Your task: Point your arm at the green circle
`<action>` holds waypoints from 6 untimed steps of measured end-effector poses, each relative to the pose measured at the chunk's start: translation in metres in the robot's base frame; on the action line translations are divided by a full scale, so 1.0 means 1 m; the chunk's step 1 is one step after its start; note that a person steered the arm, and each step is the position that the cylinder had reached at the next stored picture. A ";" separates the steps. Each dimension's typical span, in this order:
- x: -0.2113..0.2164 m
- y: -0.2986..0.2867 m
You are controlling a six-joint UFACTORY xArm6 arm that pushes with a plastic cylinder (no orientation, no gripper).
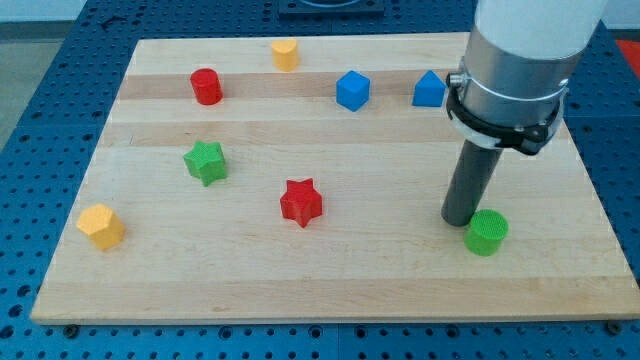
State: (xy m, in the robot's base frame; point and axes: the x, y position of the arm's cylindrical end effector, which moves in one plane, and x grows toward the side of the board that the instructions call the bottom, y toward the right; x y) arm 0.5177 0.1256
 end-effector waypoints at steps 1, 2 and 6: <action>0.000 -0.028; 0.000 -0.029; -0.017 -0.046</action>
